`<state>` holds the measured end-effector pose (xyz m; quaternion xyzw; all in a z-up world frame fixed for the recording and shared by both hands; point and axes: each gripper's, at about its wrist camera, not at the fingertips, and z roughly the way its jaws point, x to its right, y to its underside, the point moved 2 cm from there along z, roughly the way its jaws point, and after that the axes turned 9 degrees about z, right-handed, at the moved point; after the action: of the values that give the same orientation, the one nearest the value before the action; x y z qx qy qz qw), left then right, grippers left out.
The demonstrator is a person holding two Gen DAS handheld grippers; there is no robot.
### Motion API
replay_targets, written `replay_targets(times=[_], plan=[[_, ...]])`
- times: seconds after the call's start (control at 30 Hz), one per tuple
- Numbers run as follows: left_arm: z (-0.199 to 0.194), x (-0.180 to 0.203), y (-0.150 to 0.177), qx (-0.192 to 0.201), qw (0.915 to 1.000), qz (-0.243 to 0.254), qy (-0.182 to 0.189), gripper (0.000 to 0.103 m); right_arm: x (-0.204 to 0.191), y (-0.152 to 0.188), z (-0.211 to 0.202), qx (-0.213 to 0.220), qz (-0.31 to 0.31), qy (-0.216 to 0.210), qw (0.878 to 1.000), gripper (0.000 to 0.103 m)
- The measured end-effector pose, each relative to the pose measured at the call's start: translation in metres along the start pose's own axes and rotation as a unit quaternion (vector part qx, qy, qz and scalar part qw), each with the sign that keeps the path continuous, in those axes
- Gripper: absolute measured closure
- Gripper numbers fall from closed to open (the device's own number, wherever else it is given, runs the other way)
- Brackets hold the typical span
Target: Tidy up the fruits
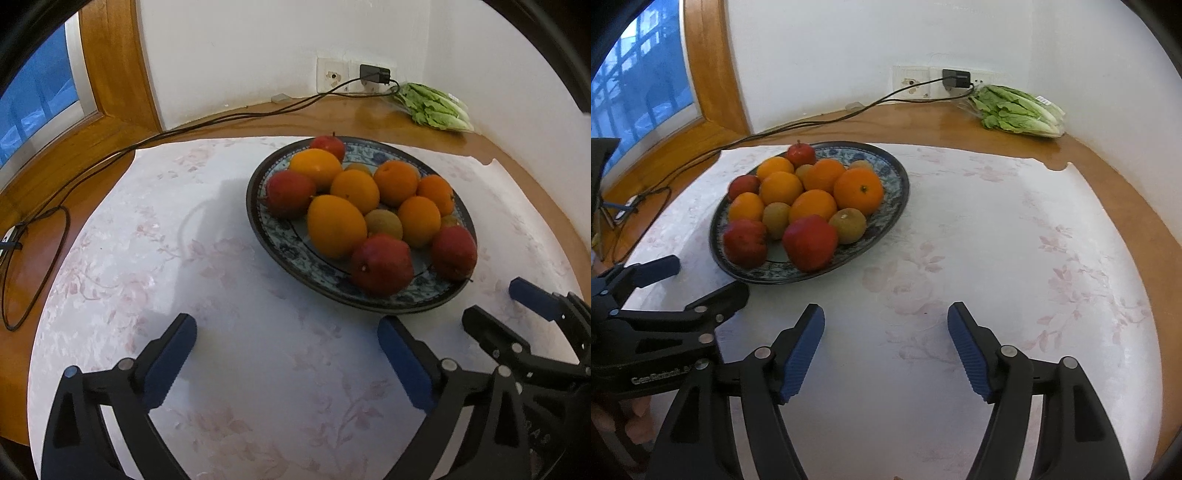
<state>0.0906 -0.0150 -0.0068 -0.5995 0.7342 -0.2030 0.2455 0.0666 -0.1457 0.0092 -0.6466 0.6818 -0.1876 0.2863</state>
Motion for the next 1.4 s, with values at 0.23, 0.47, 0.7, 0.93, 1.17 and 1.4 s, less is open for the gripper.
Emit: replay_targets(times=[0.23,0.47,0.7,0.93,1.17,1.4], plan=[[-0.0005,-0.0014,0.0015,0.008,1.0,0.002,0.0,0.0,-0.0004,0.0003,0.0004,0.002,-0.004,0.004,1.0,0.031],[-0.0003,-0.0015,0.0012,0.009,1.0,0.002,0.0,0.0,-0.0003,-0.0002,0.0002,0.002,-0.005,0.005,1.0,0.031],[-0.0003,-0.0016,0.0014,0.009,1.0,0.002,0.0,0.0,-0.0003,-0.0001,-0.0001,0.002,-0.005,0.005,1.0,0.031],[-0.0002,-0.0016,0.0016,0.009,1.0,0.002,0.0,0.001,-0.0006,0.0001,0.0,0.002,-0.005,0.005,1.0,0.031],[-0.0002,-0.0017,0.002,0.009,1.0,0.002,0.0,0.0,-0.0007,0.0002,0.0004,0.003,-0.005,0.005,1.0,0.031],[-0.0002,-0.0015,0.0023,0.009,1.0,0.002,0.0,0.0,-0.0008,0.0004,-0.0001,0.003,-0.005,0.005,1.0,0.031]])
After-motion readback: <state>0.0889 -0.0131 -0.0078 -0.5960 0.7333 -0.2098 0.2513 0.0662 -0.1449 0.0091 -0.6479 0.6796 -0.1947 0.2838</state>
